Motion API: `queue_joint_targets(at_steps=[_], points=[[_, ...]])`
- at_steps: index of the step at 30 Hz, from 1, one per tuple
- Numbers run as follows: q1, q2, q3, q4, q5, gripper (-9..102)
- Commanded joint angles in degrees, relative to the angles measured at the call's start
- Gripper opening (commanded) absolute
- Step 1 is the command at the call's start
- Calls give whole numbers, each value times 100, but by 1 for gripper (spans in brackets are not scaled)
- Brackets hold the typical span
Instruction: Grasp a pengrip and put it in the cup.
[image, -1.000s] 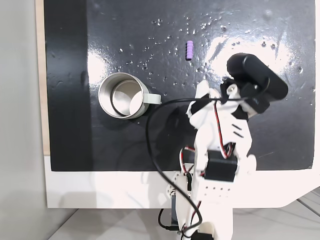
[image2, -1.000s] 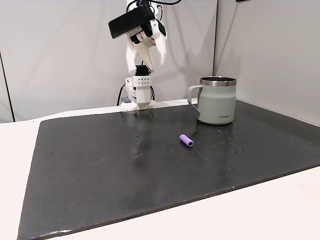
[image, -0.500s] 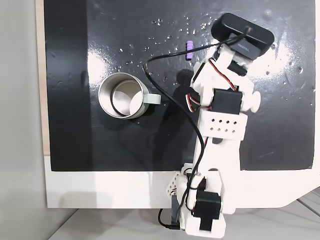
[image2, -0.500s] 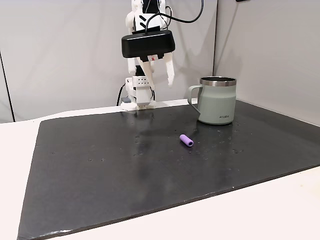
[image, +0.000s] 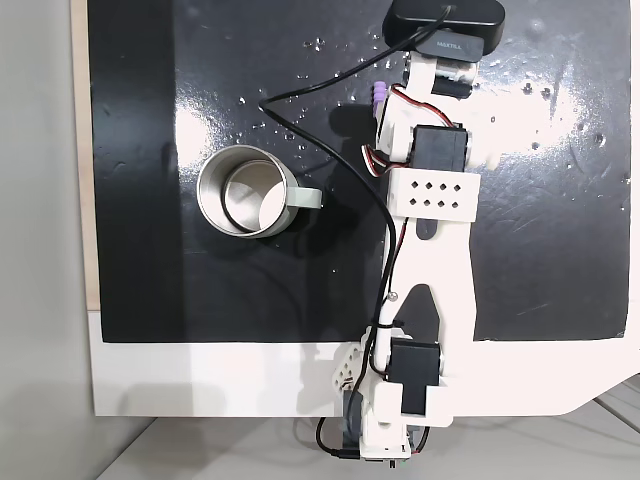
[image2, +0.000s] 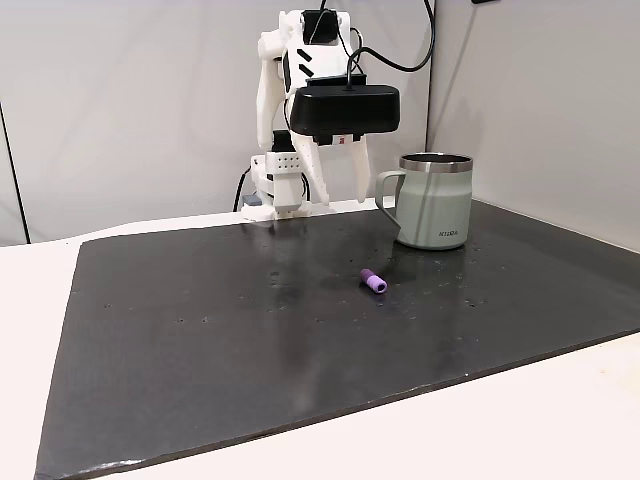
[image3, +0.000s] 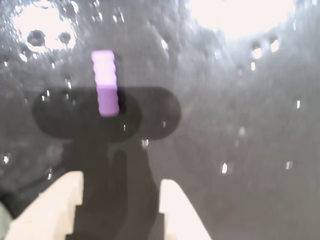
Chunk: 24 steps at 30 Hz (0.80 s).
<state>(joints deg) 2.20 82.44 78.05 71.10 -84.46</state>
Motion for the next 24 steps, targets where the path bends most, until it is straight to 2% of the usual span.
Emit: queue_joint_targets(at_steps=[1,12,24], points=[[0,-97,-396,-466,-185,21],[-290,-1063,-316,-1485,-272,22],[-545,-1731,-299,-1898,-237,22]])
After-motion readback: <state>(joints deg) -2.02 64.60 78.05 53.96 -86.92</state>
